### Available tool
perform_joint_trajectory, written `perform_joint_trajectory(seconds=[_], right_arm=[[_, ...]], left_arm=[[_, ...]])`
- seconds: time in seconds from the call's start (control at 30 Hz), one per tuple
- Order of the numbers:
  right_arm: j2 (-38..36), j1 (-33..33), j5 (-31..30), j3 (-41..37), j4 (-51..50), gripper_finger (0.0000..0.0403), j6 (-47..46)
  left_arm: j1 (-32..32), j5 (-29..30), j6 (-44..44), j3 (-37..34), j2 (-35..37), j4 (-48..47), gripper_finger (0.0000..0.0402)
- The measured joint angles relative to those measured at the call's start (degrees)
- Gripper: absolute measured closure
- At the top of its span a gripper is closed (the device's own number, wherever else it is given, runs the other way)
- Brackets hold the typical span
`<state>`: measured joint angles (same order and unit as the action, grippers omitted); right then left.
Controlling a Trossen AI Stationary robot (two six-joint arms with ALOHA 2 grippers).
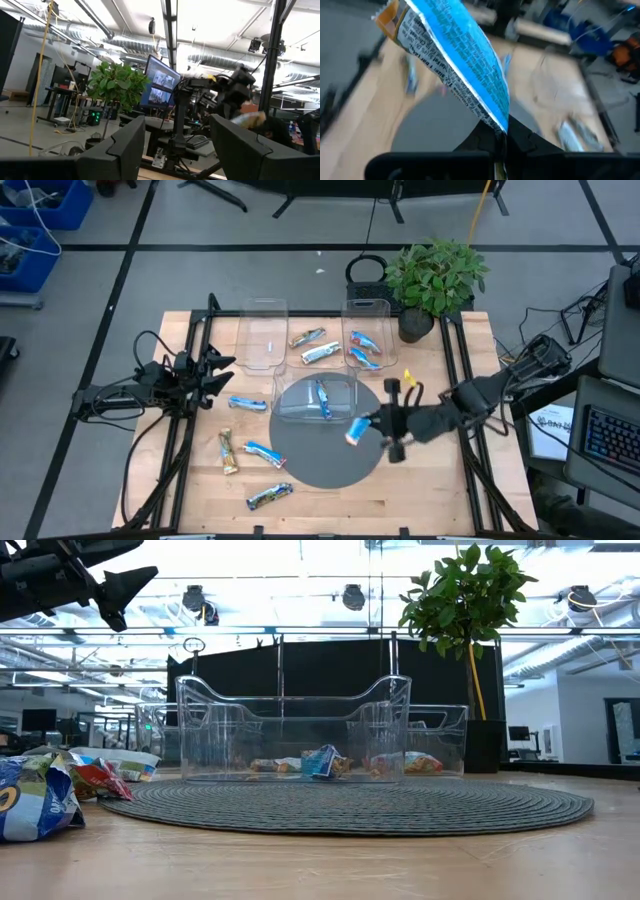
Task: Pick and place Granola Bars by type
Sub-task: Put the yellow granola bar into the top left transparent bin
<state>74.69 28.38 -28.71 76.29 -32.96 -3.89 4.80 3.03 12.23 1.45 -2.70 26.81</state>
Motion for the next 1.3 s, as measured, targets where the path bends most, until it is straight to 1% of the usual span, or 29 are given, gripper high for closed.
perform_joint_trajectory(seconds=[0.13,0.27,0.47,0.6,0.77,1.0,1.2,1.3], right_arm=[[0.0,-3.3,0.0,0.0,10.4,0.04,0.1],[0.0,-6.6,0.0,0.0,18.1,0.04,0.6],[0.4,-11.6,-0.1,0.0,26.1,0.04,-0.6],[1.1,-14.7,-0.2,0.0,29.6,0.04,-2.3],[1.7,-18.2,-0.2,0.0,31.9,0.04,-3.4],[2.4,-21.8,0.1,0.0,32.1,0.04,-6.5],[3.2,-23.7,0.2,0.0,31.8,0.04,-8.3],[3.3,-24.4,0.2,0.0,32.0,0.04,-9.0]], left_arm=[[0.0,0.0,0.0,0.0,0.0,0.0,0.0176],[0.0,0.0,0.0,0.0,0.0,0.0,0.0176],[0.0,0.0,0.0,0.0,0.0,0.0,0.0176],[0.0,0.0,0.0,0.0,0.0,0.0,0.0176],[0.0,0.0,0.0,0.0,0.0,0.0,0.0176],[0.0,0.3,0.6,0.0,0.0,0.4,0.0176],[0.0,0.1,9.4,0.0,0.0,2.3,0.0176],[0.0,-0.8,10.6,0.0,0.0,1.4,0.0176]])
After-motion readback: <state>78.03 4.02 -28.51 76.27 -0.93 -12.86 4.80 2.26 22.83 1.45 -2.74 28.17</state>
